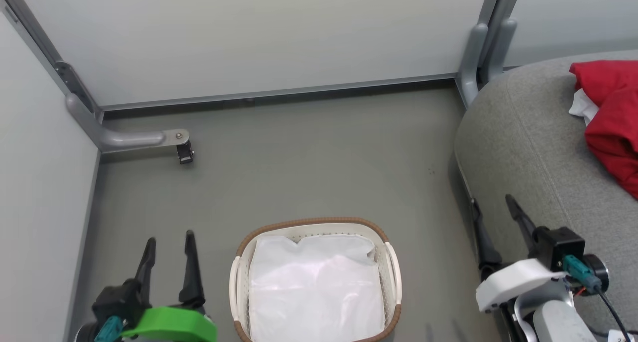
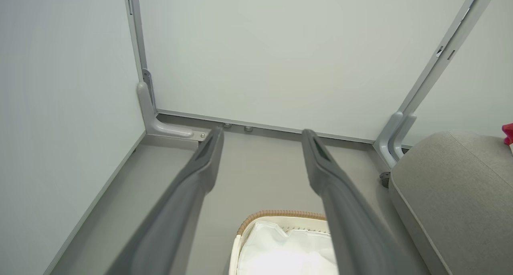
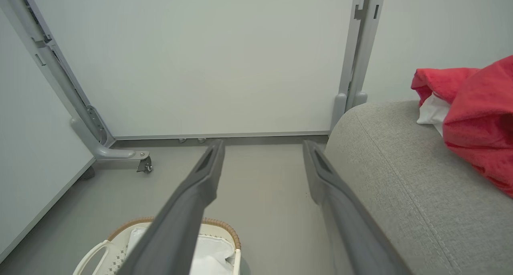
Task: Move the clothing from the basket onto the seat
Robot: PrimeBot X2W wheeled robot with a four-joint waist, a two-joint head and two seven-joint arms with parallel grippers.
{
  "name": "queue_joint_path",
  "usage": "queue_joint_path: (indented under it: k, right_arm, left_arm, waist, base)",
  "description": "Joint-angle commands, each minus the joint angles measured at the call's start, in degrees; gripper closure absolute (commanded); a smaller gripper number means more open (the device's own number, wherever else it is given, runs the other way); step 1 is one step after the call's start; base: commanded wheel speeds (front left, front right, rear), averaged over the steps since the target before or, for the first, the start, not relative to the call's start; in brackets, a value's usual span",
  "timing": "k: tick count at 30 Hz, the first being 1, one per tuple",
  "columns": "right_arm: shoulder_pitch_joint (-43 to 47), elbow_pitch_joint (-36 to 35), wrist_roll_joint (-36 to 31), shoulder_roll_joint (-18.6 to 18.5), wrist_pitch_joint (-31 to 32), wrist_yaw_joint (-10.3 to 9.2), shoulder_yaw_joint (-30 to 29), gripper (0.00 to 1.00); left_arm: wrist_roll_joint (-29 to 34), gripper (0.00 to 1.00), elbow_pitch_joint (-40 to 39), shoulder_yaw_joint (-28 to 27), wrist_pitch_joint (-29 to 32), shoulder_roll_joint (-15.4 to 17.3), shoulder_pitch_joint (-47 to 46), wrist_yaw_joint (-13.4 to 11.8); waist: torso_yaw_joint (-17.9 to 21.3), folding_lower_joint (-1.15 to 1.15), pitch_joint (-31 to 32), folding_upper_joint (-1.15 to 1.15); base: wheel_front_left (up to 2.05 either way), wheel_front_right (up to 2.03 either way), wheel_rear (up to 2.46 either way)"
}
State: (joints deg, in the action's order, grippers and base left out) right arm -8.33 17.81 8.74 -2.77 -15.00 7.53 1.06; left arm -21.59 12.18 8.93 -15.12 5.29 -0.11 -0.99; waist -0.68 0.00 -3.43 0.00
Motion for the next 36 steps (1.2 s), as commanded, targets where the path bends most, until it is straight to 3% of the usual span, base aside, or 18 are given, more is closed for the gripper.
queue_joint_path:
  k: [1,13,30,31,36]
  right_arm:
    - [1.22,-0.55,0.75,-0.26,-0.25,-0.08,0.3,0.0]
    - [3.93,-1.06,0.51,-0.23,-0.26,-0.08,1.09,0.0]
    - [4.72,-0.85,0.82,-0.22,-0.26,-0.08,2.39,0.0]
    - [4.23,-0.74,0.48,-0.01,0.0,0.0,2.41,1.0]
    - [4.49,0.5,2.3,0.24,0.5,0.0,2.33,1.0]
  left_arm:
    - [0.4,0.0,-0.54,-0.82,-0.04,-0.05,1.49,0.31]
    - [2.43,0.0,-0.71,-3.13,-0.03,-1.46,4.07,2.44]
    - [3.19,0.0,-0.08,-3.88,-0.04,-2.21,4.12,3.61]
    - [3.15,1.0,-0.28,-3.62,0.0,-2.3,3.86,3.52]
    - [1.49,1.0,1.31,-3.64,0.47,-2.44,3.7,3.63]
  waist:
    - [-0.04,0.0,0.34,0.0]
    - [-0.28,0.0,0.55,0.0]
    - [-0.43,0.0,1.72,0.0]
    - [-0.42,0.0,1.73,0.0]
    - [-0.42,0.0,1.79,0.0]
  base:
    - [0.0,0.0,0.0]
    - [0.0,0.0,0.0]
    - [0.0,0.0,0.0]
    - [0.0,0.0,0.0]
    - [0.0,0.0,0.0]
